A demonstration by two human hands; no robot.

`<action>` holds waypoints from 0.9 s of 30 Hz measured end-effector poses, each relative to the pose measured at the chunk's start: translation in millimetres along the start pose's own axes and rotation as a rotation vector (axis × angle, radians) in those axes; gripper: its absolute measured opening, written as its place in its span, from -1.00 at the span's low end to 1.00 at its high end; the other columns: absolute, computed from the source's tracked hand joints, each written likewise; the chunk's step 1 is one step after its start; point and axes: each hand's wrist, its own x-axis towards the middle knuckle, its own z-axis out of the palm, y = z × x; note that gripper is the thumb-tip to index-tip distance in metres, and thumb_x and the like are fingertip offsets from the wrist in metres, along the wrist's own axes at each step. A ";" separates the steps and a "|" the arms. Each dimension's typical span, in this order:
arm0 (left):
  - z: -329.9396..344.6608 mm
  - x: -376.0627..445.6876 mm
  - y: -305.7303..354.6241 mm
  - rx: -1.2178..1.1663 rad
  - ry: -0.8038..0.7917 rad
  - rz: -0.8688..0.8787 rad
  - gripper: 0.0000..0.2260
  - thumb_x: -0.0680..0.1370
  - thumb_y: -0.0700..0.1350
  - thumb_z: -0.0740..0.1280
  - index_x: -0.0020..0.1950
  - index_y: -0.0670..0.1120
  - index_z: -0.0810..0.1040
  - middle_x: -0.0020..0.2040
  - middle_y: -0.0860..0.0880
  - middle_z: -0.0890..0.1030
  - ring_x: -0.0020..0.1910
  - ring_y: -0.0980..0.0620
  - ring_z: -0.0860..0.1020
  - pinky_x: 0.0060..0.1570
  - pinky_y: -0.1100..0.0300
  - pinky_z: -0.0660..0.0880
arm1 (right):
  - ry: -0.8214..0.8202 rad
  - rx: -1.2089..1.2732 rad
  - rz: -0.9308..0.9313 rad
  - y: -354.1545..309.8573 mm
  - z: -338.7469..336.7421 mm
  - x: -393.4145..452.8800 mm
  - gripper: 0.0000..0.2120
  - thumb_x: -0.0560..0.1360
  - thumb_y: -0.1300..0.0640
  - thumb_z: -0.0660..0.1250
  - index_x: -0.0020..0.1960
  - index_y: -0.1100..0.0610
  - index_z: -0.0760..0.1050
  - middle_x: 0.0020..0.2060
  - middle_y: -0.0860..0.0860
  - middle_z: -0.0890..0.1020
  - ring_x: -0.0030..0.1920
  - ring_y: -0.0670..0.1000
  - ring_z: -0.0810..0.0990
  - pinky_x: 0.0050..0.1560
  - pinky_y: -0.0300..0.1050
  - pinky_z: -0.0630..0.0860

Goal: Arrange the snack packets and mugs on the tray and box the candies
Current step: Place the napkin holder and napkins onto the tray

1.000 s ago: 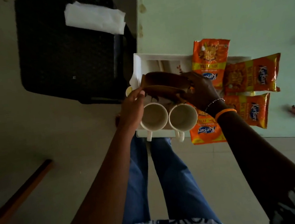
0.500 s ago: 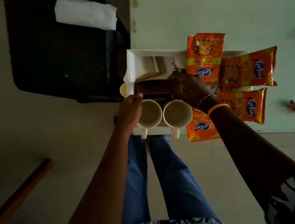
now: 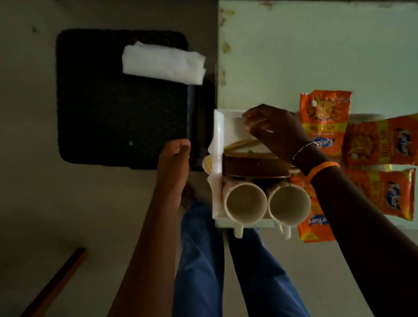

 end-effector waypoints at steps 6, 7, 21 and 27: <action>-38.2 49.8 27.3 -0.092 -0.007 0.005 -0.77 0.59 -0.14 0.13 0.20 -0.09 0.46 0.08 -0.01 0.50 0.04 0.07 0.49 -0.01 0.25 0.41 | 0.135 0.310 0.178 -42.5 49.2 72.8 -0.66 0.44 0.24 0.35 0.21 0.20 0.45 0.12 0.16 0.61 0.04 0.00 0.56 0.13 -0.08 0.48; -42.8 56.9 30.7 -0.108 -0.007 0.010 -0.77 0.59 -0.15 0.13 0.21 -0.11 0.46 0.09 -0.01 0.50 0.03 0.07 0.50 -0.07 0.30 0.41 | 0.159 0.378 0.249 -46.3 57.0 84.8 -0.61 0.44 0.25 0.35 0.25 0.21 0.40 0.11 0.16 0.60 0.03 0.02 0.54 0.11 -0.05 0.47; -69.2 73.4 48.4 -0.240 -0.069 -0.033 -0.87 0.58 -0.16 0.16 0.05 0.00 0.46 0.05 0.01 0.53 0.10 0.05 0.49 0.09 0.21 0.40 | 0.249 0.550 0.474 -67.2 77.9 139.1 -0.81 0.32 0.20 0.49 -0.11 0.24 0.59 -0.05 0.22 0.61 -0.03 0.07 0.54 0.21 0.16 0.51; -63.2 49.7 49.3 -0.442 -0.173 -0.080 -0.87 0.58 -0.12 0.17 0.09 -0.02 0.45 0.14 -0.07 0.53 0.17 -0.02 0.52 0.24 0.13 0.37 | 0.255 0.899 0.513 -68.3 40.7 90.0 -0.78 0.40 0.40 0.34 -0.34 0.19 0.39 -0.28 0.13 0.50 -0.20 0.09 0.54 -0.22 -0.08 0.59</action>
